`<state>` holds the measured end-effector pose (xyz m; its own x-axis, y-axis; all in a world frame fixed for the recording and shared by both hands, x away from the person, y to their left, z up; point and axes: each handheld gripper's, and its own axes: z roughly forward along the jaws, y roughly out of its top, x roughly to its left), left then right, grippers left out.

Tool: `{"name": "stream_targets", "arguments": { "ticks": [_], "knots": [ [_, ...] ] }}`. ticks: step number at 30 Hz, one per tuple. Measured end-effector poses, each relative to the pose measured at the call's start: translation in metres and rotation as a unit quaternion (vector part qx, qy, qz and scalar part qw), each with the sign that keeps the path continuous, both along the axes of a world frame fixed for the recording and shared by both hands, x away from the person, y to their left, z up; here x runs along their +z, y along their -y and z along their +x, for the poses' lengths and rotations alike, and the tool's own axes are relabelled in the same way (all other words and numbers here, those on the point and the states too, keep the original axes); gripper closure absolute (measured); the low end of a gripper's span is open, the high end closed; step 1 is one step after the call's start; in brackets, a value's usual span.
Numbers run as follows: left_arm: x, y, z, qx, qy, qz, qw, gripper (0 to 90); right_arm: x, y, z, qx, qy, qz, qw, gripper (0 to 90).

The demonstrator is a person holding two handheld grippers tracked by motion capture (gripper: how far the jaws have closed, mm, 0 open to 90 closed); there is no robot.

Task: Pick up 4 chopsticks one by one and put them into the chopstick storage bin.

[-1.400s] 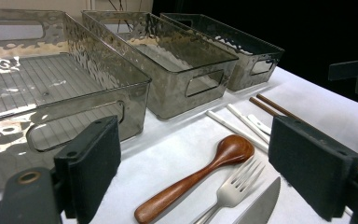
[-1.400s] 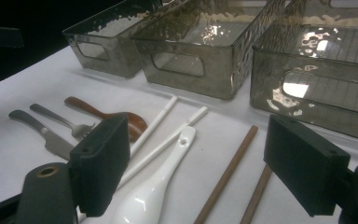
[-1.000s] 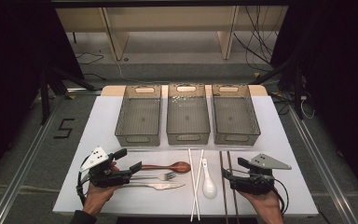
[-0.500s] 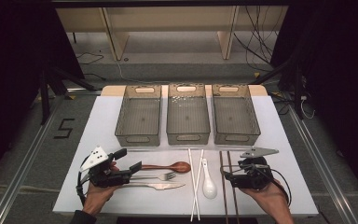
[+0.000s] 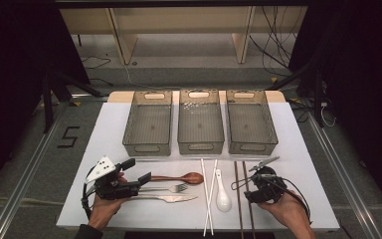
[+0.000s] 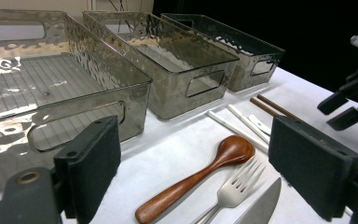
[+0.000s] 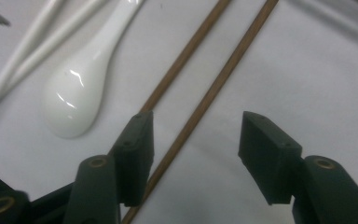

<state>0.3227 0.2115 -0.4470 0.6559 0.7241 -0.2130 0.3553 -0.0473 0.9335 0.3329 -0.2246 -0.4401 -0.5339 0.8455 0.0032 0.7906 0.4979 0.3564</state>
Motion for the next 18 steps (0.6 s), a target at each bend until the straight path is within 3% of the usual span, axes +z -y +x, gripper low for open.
{"name": "stream_targets", "arguments": {
  "ticks": [7, 14, 18],
  "knots": [
    [0.0, 0.0, 0.0, -0.001, 0.0, 0.0, 1.0, 16.7, -0.009, -0.006, 0.002, 0.01, -0.052, -0.017, 0.9985, 56.2],
    [0.0, 0.0, 0.0, -0.001, 0.0, 0.0, 1.0, 16.7, -0.011, -0.009, 0.002, 0.026, -0.069, -0.033, 0.9967, 60.6],
    [0.0, 0.0, 0.0, -0.001, 0.0, 0.0, 1.0, 16.7, -0.014, -0.011, 0.002, 0.029, -0.08, -0.058, 0.9947, 65.5]
  ]
}}
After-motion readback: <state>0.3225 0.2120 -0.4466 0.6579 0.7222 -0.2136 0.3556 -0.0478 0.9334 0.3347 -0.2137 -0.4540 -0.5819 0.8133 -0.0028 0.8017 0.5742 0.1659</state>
